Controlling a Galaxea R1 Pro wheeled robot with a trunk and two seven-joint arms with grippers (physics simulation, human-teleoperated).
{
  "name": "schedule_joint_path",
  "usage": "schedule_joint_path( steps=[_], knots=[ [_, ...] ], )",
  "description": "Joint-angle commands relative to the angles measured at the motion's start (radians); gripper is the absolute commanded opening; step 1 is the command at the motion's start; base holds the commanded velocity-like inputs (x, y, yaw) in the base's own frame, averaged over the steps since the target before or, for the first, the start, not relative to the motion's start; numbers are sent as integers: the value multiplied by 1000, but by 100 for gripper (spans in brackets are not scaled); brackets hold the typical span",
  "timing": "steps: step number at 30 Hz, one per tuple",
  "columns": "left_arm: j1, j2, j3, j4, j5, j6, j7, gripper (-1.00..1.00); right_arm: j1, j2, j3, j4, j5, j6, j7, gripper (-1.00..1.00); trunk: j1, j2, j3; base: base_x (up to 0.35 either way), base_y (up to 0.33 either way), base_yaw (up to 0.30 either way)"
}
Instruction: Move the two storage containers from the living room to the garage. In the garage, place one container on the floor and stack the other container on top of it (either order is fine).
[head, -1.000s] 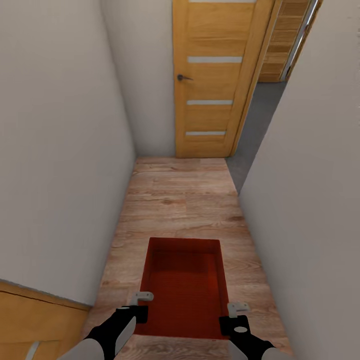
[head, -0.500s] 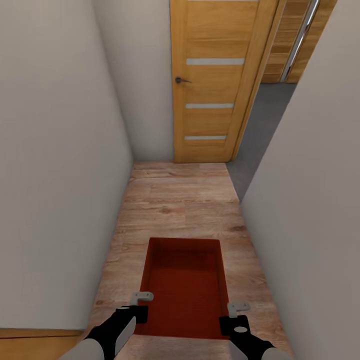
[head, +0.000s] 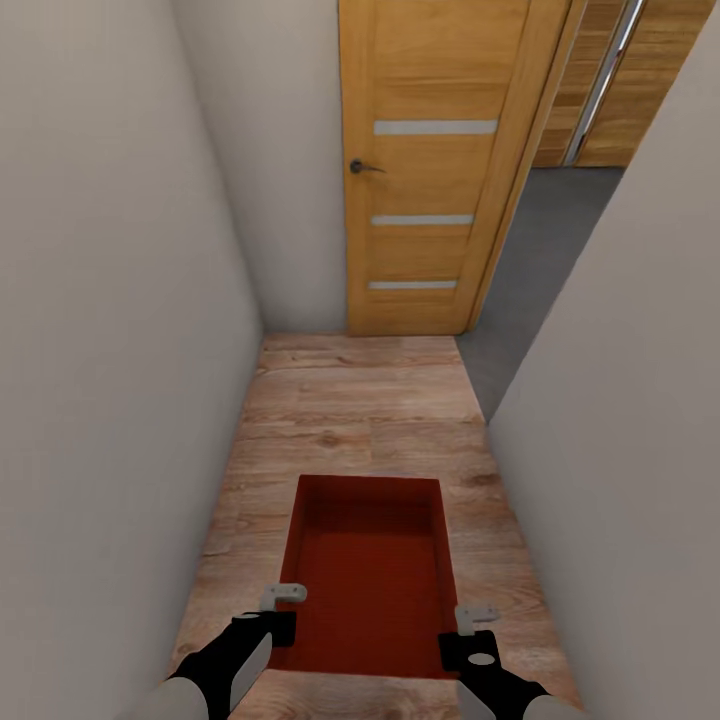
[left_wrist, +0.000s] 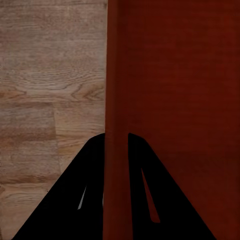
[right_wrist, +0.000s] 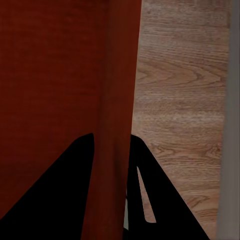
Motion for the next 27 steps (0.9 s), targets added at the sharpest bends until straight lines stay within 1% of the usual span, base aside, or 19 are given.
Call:
schedule_joint_path(
  steps=[1, 27],
  knots=[
    [0, 2, -34, -4, 20, 4, 13, -100, -1, -20, -11, -2, -19, 0, -3, -100, 1, -2, -1, 335, 0, 0],
    [0, 2, -34, -4, 20, 5, 13, -100, -1, -20, -11, -2, -19, 0, -3, -100, 1, -2, -1, 335, 0, 0]
  ],
)
